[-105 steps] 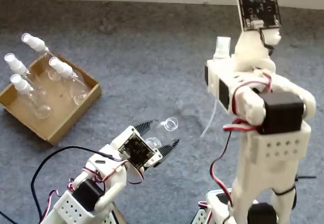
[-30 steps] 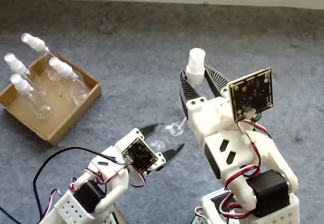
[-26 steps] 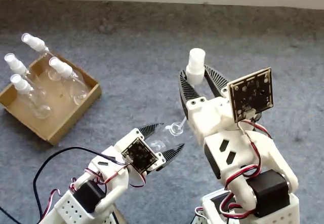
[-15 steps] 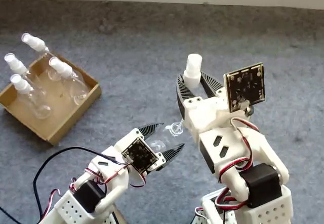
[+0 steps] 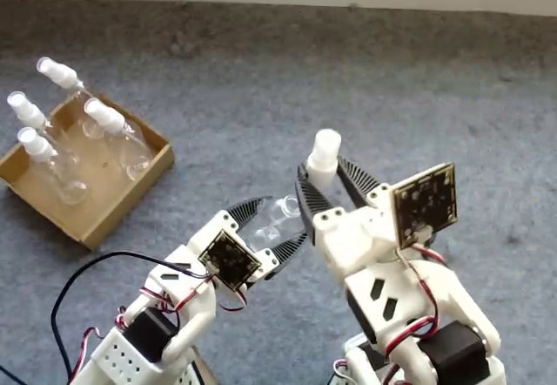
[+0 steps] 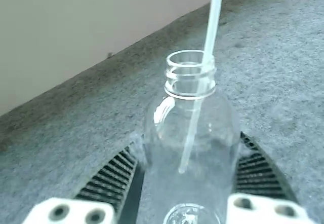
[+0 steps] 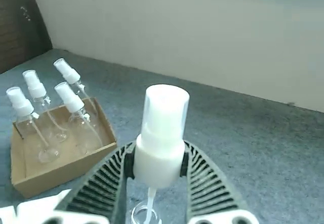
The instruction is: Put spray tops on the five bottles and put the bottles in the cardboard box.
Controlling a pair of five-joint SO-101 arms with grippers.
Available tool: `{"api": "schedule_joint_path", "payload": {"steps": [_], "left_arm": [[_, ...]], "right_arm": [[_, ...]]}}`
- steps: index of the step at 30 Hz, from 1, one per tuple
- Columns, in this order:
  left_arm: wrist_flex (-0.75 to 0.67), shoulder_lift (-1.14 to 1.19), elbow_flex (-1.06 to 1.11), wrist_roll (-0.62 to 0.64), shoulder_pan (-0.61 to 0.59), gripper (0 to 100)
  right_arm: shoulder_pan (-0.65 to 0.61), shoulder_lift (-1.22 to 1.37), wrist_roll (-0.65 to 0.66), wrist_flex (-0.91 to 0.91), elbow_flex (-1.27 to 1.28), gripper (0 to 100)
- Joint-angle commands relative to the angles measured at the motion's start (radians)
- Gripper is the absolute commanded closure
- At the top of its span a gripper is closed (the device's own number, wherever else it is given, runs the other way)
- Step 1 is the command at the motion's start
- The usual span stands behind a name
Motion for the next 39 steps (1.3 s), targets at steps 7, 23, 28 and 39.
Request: {"api": "schedule_joint_path", "payload": {"steps": [7, 23, 28, 39], "left_arm": [[-0.026, -0.005, 0.015, -0.006, -0.025, 86], [-0.028, -0.005, 0.019, -0.006, -0.025, 86], [-0.028, -0.005, 0.021, -0.006, -0.025, 86], [-0.028, -0.005, 0.021, -0.006, -0.025, 86]], "right_arm": [[-0.073, -0.012, -0.002, 0.012, 0.074, 98.1], [-0.117, -0.007, 0.029, 0.139, 0.09, 85.1], [-0.137, -0.002, 0.068, 0.128, 0.082, 85.1], [-0.131, -0.005, 0.074, 0.139, -0.051, 85.1]]}}
